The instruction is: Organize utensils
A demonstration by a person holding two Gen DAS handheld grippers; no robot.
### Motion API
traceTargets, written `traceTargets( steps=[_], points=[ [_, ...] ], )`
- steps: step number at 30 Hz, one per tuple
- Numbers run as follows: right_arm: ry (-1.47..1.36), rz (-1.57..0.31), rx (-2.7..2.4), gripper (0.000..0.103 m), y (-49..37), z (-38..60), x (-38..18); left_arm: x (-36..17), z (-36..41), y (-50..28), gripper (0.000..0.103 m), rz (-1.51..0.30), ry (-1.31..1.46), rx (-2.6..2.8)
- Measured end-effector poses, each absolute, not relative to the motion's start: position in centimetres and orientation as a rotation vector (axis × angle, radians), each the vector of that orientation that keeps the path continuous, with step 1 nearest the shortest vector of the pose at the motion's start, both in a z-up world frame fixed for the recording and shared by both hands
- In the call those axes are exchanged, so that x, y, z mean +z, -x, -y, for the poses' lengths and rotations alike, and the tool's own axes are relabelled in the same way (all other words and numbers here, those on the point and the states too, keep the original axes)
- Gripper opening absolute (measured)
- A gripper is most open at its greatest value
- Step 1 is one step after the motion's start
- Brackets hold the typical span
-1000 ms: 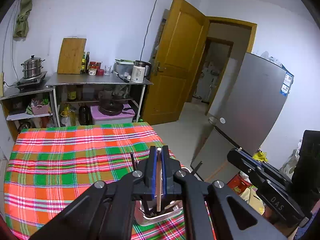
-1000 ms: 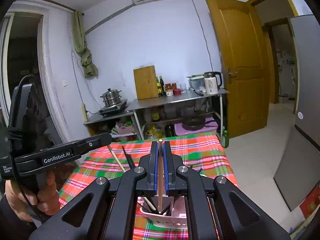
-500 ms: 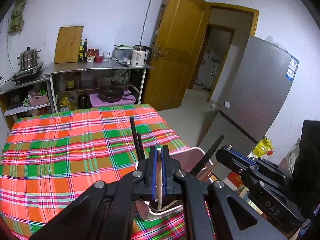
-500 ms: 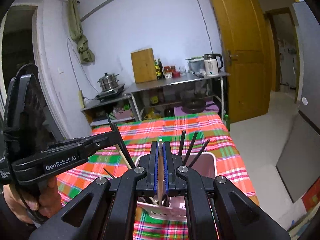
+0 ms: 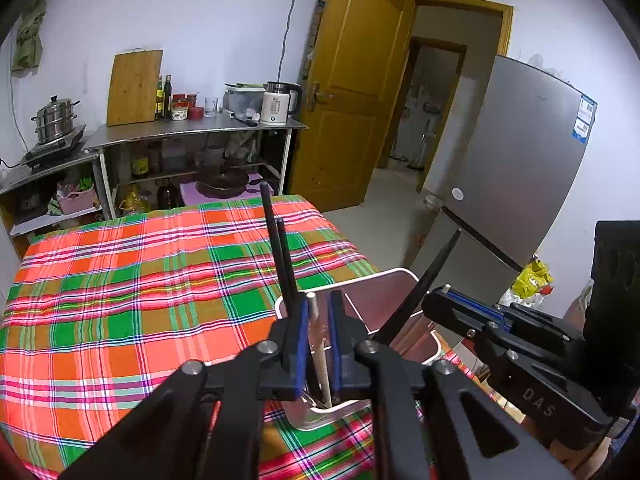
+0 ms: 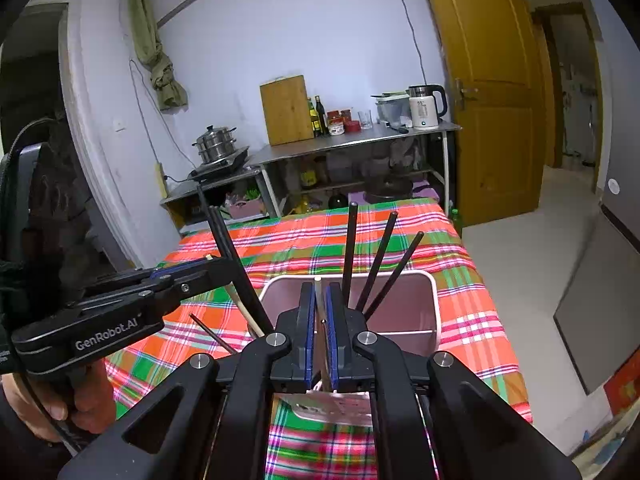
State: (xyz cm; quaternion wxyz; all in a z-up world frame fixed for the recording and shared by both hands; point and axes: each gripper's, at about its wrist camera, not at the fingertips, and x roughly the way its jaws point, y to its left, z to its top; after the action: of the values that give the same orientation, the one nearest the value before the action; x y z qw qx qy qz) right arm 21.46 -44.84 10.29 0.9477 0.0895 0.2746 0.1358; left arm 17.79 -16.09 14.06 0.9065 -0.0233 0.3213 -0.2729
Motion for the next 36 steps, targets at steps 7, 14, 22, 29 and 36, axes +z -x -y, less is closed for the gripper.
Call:
traceTargets(
  steps=[7, 14, 22, 29, 36],
  points=[
    [-0.162, -0.513, 0.274, 0.010, -20.2, 44.9, 11.9, 15.7, 14.8, -16.8, 0.025, -0.618, 0.073, -0.561],
    [-0.141, -0.500, 0.258, 0.010, -17.9, 44.4, 12.0, 15.9, 13.6, -14.6, 0.029, -0.592, 0.075, -0.547],
    [-0.143, -0.516, 0.251, 0.011, -15.2, 43.8, 10.0, 13.4, 12.6, -11.7, 0.030, -0.604, 0.067, -0.542],
    [-0.119, -0.530, 0.238, 0.011, -13.1, 42.9, 8.0, 11.2, 12.3, -9.2, 0.038, -0.603, 0.070, -0.558],
    [-0.117, -0.538, 0.223, 0.011, -11.3, 42.4, 6.0, 8.4, 11.5, -6.6, 0.041, -0.597, 0.062, -0.547]
  ],
)
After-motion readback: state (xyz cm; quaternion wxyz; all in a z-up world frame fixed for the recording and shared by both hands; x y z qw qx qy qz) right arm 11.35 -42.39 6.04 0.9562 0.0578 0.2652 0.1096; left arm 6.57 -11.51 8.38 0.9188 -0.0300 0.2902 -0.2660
